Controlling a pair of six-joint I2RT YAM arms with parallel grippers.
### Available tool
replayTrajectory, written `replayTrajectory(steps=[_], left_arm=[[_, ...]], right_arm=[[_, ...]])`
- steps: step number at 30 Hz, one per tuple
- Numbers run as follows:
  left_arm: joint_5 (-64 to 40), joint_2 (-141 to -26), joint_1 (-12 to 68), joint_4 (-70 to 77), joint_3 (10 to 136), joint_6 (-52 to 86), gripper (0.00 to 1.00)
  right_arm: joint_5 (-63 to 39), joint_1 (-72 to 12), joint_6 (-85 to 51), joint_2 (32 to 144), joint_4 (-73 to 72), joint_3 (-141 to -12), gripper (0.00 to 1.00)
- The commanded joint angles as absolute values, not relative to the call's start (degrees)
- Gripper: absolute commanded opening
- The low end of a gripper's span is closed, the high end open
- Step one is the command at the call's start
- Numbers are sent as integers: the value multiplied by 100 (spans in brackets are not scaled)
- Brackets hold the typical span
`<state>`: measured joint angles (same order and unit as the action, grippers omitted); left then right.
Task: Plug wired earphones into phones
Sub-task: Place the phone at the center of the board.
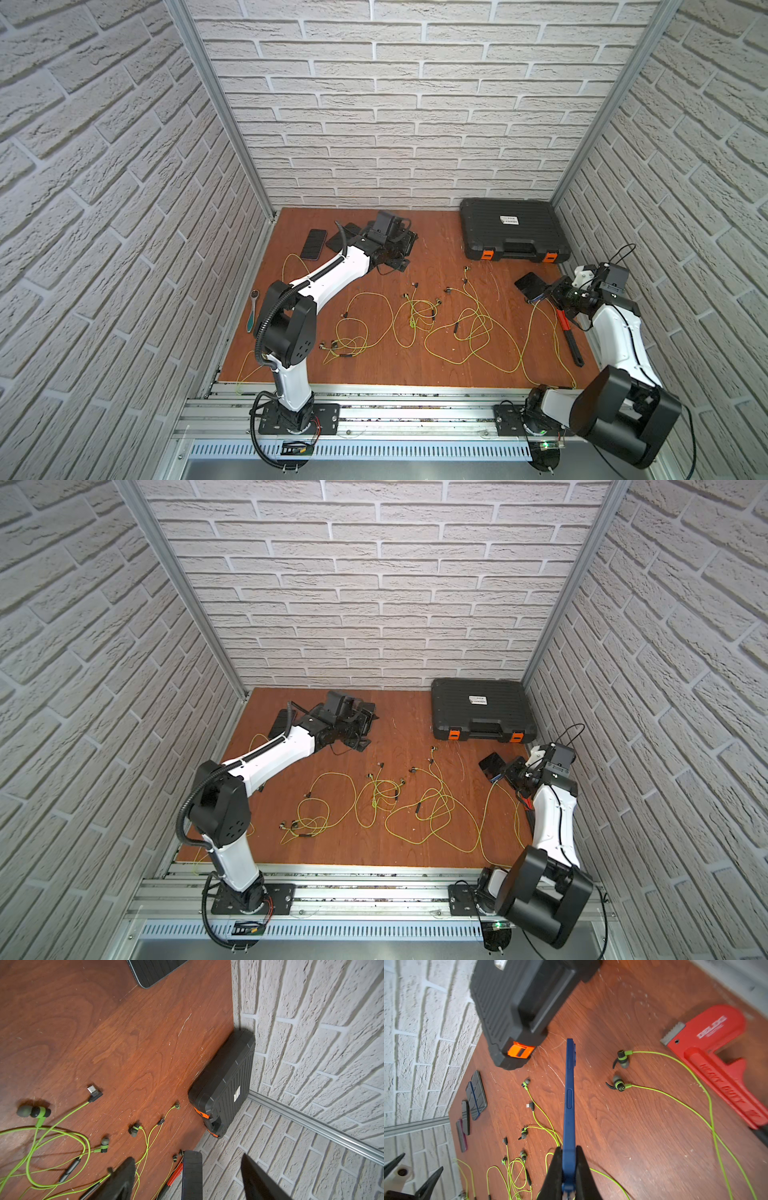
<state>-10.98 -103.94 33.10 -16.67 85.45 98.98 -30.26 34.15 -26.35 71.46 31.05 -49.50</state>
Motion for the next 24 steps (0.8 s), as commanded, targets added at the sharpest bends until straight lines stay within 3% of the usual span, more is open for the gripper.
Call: replayTrajectory(steps=[1, 12, 20, 24], left_arm=[[-1213, -10249, 3267, -1351, 8328, 9747, 79], [-1103, -10318, 3261, -1201, 8170, 9747, 78], [-1028, -10264, 3253, -1168, 7930, 9753, 78], [-1030, -10308, 3218, -1155, 7870, 9737, 78]], right_arm=[[-3714, 3498, -2709, 7492, 1907, -4892, 6], [-3873, 3231, -2629, 8568, 1227, -4600, 10], [-2961, 3208, -1960, 8195, 2316, -4787, 46], [-2311, 2850, -1630, 7958, 3202, -5357, 48]])
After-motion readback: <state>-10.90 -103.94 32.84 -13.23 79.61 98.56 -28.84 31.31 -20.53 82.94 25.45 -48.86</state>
